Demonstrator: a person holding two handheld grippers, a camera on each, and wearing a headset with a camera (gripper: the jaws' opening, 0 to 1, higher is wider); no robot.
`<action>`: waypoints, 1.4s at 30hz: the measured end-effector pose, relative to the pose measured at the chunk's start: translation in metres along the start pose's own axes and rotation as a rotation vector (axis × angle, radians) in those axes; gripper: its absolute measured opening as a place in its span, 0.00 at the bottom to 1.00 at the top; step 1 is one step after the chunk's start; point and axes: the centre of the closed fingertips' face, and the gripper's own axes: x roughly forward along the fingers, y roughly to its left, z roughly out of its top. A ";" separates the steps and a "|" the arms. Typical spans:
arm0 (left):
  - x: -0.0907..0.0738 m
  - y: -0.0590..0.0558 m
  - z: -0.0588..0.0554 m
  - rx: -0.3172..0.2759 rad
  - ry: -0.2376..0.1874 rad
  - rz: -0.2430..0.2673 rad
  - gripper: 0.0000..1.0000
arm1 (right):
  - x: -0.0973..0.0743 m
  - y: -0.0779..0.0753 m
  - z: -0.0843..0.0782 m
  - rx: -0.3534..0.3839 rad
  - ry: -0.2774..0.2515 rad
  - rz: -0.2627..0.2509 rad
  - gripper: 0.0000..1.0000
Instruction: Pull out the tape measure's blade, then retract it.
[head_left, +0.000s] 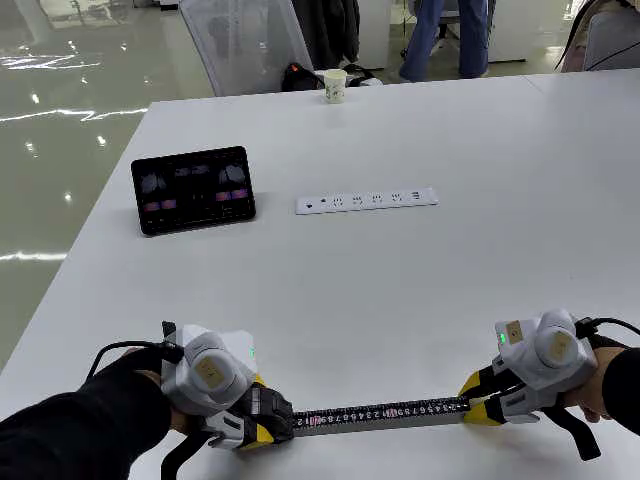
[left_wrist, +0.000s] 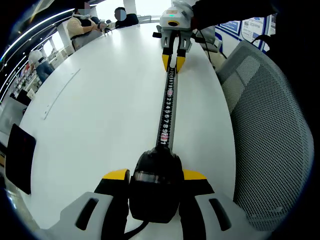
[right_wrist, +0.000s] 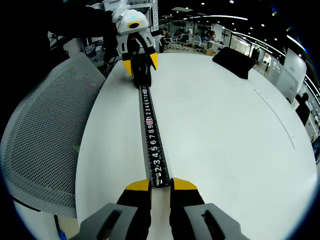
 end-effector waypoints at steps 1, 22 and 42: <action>0.000 0.000 0.000 -0.001 -0.002 0.001 0.33 | 0.000 0.000 0.000 0.002 0.000 -0.001 0.10; 0.001 0.003 0.004 -0.035 -0.043 0.019 0.34 | 0.002 0.002 0.002 0.020 0.033 -0.013 0.12; -0.002 0.003 0.005 -0.027 -0.035 0.001 0.34 | -0.002 0.008 0.001 -0.108 0.097 -0.002 0.15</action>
